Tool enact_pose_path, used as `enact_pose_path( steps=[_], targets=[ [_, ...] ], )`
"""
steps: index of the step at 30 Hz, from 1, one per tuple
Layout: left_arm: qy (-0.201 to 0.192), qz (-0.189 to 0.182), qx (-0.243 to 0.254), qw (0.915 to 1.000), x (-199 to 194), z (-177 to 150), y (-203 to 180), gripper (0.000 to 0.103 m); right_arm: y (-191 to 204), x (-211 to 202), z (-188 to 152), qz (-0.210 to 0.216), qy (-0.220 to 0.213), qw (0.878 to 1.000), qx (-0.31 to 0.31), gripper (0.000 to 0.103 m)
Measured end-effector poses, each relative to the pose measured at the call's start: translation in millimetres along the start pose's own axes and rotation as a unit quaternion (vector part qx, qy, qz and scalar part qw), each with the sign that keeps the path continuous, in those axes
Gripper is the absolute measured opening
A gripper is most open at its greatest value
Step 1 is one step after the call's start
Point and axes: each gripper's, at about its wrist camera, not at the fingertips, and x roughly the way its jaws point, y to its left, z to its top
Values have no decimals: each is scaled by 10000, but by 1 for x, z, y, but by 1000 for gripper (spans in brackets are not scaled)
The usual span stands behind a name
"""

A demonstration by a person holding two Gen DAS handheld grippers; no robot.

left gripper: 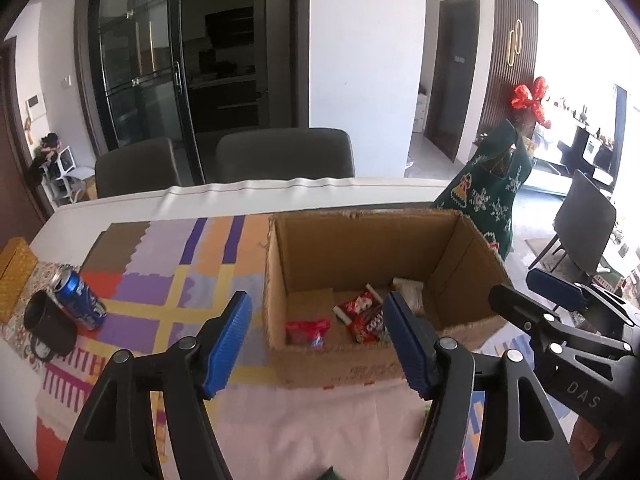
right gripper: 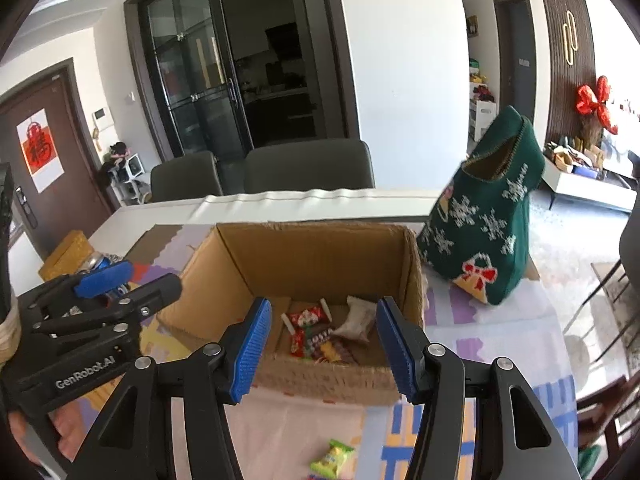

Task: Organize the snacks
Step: 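Withdraw both tools from the box toward the dark green and pink packets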

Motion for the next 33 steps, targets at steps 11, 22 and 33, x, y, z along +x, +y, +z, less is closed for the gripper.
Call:
enact_pose_path(
  steps=[11, 22, 33],
  targets=[
    [173, 48, 62, 9998, -24, -43, -5, 73, 4, -20, -43, 4, 321, 9995, -1, 58],
    [653, 168, -162, 9976, -23, -88, 0, 75, 8, -27, -78, -119, 638, 9979, -14, 58],
    [1392, 55, -499, 9890, 0, -139, 2, 75, 7, -10, -124, -251, 1204, 9924, -48, 58]
  ],
)
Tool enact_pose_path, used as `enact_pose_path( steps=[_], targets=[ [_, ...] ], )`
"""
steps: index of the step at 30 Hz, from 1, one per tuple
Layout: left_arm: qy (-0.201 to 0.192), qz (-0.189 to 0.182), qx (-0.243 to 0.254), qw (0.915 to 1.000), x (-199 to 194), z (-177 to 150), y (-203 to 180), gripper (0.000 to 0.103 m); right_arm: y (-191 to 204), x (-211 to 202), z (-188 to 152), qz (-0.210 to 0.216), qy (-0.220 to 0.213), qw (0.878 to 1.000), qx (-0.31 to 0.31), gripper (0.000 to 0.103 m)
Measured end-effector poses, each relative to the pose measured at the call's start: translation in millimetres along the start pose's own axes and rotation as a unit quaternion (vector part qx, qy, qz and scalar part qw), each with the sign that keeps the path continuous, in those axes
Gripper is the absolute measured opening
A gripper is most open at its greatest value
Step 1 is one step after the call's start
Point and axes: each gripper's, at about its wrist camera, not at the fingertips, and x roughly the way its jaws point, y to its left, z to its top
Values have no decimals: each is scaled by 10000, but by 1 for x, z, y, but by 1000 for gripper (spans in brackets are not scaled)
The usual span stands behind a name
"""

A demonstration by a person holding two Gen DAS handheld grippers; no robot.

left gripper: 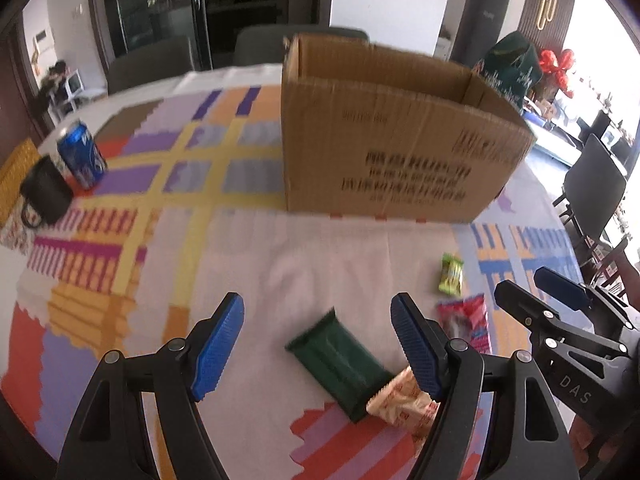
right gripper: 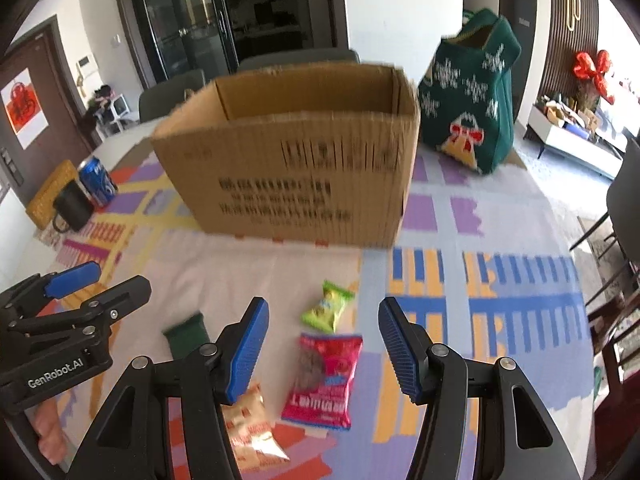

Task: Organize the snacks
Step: 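Withdraw both tools from the box toward the dark green and pink packets, then grasp the dark green packet with the left tool while the right tool grasps the pink packet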

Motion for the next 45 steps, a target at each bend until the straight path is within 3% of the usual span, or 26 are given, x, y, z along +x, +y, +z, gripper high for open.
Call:
enact_pose_path(
  steps=[13, 31, 33, 37, 45],
  targets=[
    [669, -21, -210, 9975, 41, -28, -2, 75, 0, 31, -35, -12, 578, 9983, 37, 58],
    [888, 289, -254, 9953, 80, -30, -11, 75, 1, 65, -49, -33, 946, 9955, 48, 58],
    [845, 361, -196, 9956, 81, -29, -13, 72, -1, 67, -48, -56, 946, 9955, 64, 58],
    [753, 365, -207, 9963, 81, -27, -8, 57, 0, 72, -42, -134, 903, 9958, 44, 58],
    [649, 22, -327, 9974, 81, -23, 4, 47, 4, 78, -37, -297, 837, 9960, -89, 58]
  ],
)
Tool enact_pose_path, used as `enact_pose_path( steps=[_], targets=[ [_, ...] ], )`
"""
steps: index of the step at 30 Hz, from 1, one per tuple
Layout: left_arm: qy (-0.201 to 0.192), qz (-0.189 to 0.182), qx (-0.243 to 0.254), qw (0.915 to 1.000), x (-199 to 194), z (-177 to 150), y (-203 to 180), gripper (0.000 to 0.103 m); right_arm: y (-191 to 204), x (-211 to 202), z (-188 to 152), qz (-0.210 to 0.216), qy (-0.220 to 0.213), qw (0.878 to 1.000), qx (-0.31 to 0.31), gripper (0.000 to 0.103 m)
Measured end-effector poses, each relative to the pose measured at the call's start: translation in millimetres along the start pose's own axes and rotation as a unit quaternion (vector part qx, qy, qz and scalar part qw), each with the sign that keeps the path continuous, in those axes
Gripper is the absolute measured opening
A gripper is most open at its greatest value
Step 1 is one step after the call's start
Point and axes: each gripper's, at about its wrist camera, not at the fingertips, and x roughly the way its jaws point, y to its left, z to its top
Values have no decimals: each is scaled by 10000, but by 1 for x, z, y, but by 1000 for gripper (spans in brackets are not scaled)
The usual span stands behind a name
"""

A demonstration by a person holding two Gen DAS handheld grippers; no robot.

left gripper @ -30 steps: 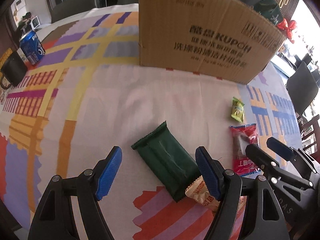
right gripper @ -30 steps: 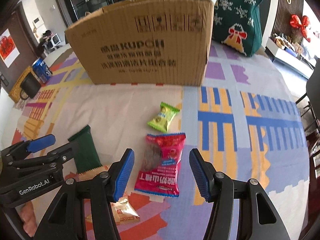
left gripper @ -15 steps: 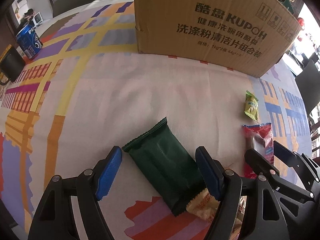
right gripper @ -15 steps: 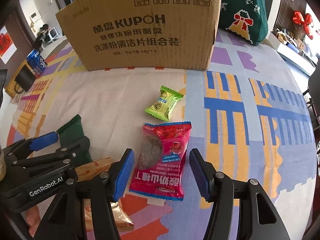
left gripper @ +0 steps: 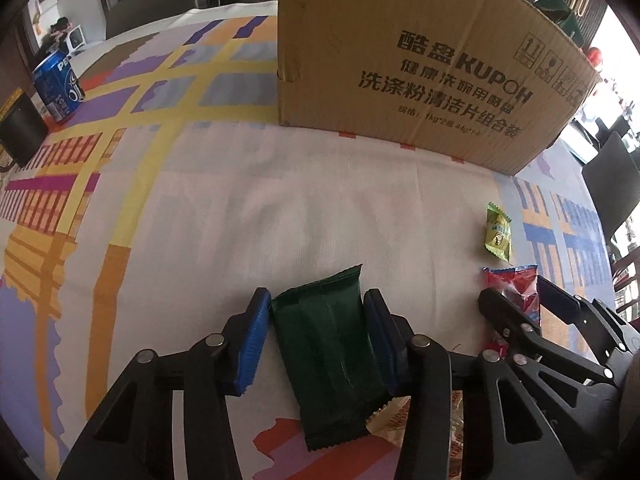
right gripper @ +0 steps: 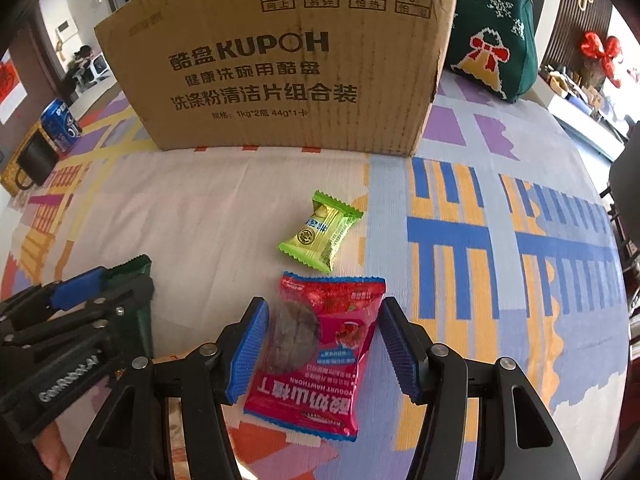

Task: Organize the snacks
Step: 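Grasp the dark green packet with the left tool while the right tool grasps the pink packet, then carry both packets into the box and open both tools to release them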

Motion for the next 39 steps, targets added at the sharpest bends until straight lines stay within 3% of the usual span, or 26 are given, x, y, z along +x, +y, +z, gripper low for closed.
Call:
enact_pose_path(
  steps=[11, 26, 39],
  targets=[
    [-227, -20, 220, 9995, -15, -2, -11, 43, 5, 0, 1, 60, -129, 9999, -93, 47],
    [-843, -315, 327, 9954, -60, 2, -13, 40, 2, -46, 8, 300, -642, 9975, -35, 44],
    [-1498, -454, 449, 9867, -108, 20, -21, 40, 3, -89, 23, 430, -1231, 9915, -29, 44]
  ],
)
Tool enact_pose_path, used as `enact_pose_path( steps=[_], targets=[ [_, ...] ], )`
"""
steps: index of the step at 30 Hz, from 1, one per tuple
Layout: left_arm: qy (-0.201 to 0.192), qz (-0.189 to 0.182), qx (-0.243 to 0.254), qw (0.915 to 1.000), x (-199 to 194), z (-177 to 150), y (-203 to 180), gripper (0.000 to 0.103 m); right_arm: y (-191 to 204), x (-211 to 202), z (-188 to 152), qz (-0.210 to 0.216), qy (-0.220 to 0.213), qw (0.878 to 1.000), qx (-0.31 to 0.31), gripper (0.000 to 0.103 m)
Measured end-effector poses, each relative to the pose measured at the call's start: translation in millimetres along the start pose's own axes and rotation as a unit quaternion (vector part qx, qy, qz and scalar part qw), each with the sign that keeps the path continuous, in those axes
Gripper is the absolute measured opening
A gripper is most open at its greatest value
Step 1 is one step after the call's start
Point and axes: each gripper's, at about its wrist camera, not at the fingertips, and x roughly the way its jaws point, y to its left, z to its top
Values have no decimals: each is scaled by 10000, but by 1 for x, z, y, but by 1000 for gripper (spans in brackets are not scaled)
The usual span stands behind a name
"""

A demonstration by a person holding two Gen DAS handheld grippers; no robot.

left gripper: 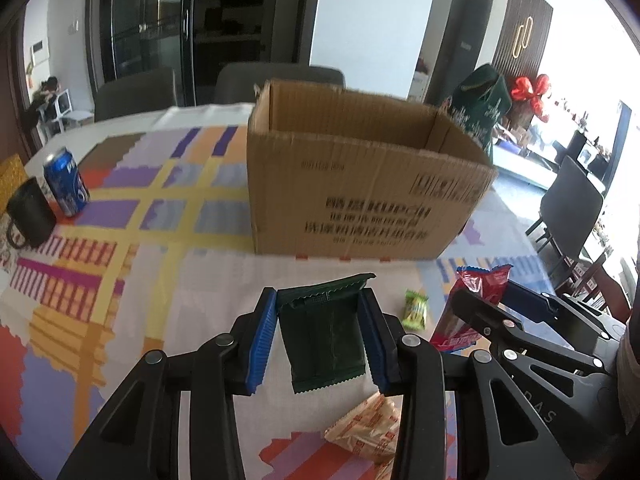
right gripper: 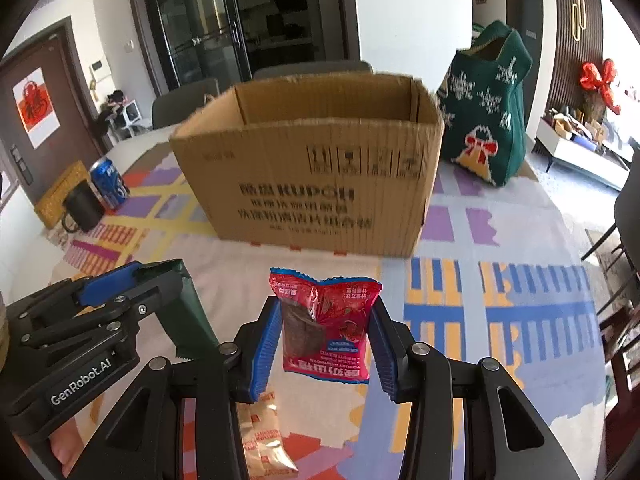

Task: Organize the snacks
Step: 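Carry both packets into the box and open both tools to release them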

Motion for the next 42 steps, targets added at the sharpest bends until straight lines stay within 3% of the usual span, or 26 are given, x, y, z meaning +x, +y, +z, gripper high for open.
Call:
enact_pose_path(
  steps=[20, 42],
  targets=[
    [-922, 85, 283, 9953, -35, 75, -9, 40, 2, -36, 64, 42, -841, 9964, -66, 44],
    [-1045, 217, 571, 9926, -9, 154, -15, 40, -2, -21, 139, -10, -1086, 9938, -255, 44]
  ],
)
